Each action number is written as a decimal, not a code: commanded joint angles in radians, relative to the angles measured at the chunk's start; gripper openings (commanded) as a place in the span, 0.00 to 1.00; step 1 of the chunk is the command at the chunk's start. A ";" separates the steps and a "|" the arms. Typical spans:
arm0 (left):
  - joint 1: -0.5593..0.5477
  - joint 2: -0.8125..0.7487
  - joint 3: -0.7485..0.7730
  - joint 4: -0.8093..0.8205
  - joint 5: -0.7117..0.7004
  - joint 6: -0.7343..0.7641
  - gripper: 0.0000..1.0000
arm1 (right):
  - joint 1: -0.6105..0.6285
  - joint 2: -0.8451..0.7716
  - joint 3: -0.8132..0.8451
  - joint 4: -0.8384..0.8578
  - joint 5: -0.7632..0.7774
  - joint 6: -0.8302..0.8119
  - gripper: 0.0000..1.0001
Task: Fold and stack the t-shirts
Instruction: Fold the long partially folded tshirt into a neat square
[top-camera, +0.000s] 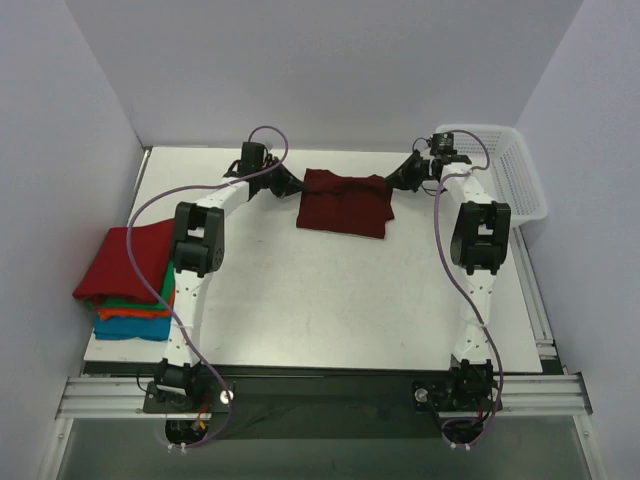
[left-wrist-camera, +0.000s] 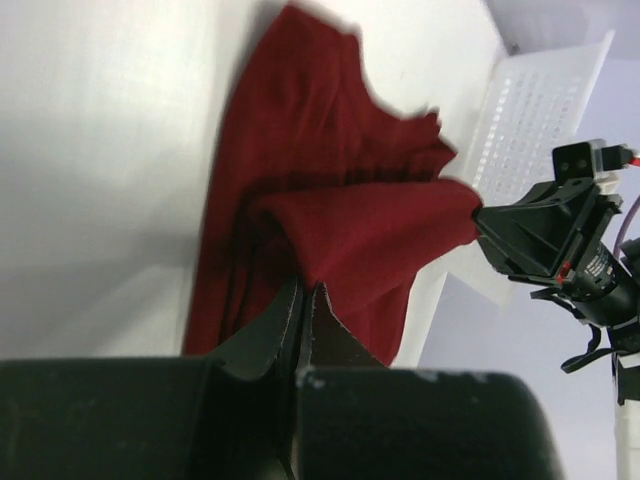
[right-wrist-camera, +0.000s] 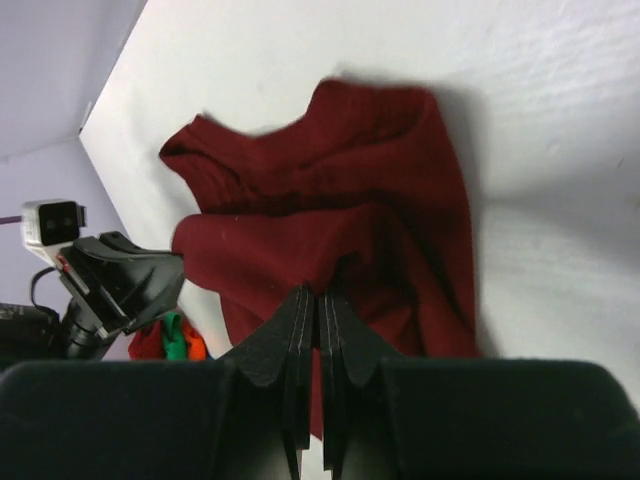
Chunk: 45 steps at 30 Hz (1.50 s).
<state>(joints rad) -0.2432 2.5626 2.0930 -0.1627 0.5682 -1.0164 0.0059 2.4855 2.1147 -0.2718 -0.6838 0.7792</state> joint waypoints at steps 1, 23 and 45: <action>0.002 -0.258 -0.242 0.133 0.009 -0.020 0.00 | 0.026 -0.241 -0.245 0.057 -0.014 -0.037 0.00; -0.317 -1.369 -1.562 0.052 -0.384 -0.139 0.00 | 0.155 -1.324 -1.636 0.231 0.096 -0.001 0.00; -0.501 -1.668 -1.806 -0.118 -0.393 -0.194 0.00 | 0.258 -1.723 -1.777 -0.160 0.211 -0.040 0.00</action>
<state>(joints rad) -0.7197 0.9447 0.2459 -0.1783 0.1974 -1.2346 0.2504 0.8082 0.2905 -0.2821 -0.5449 0.7742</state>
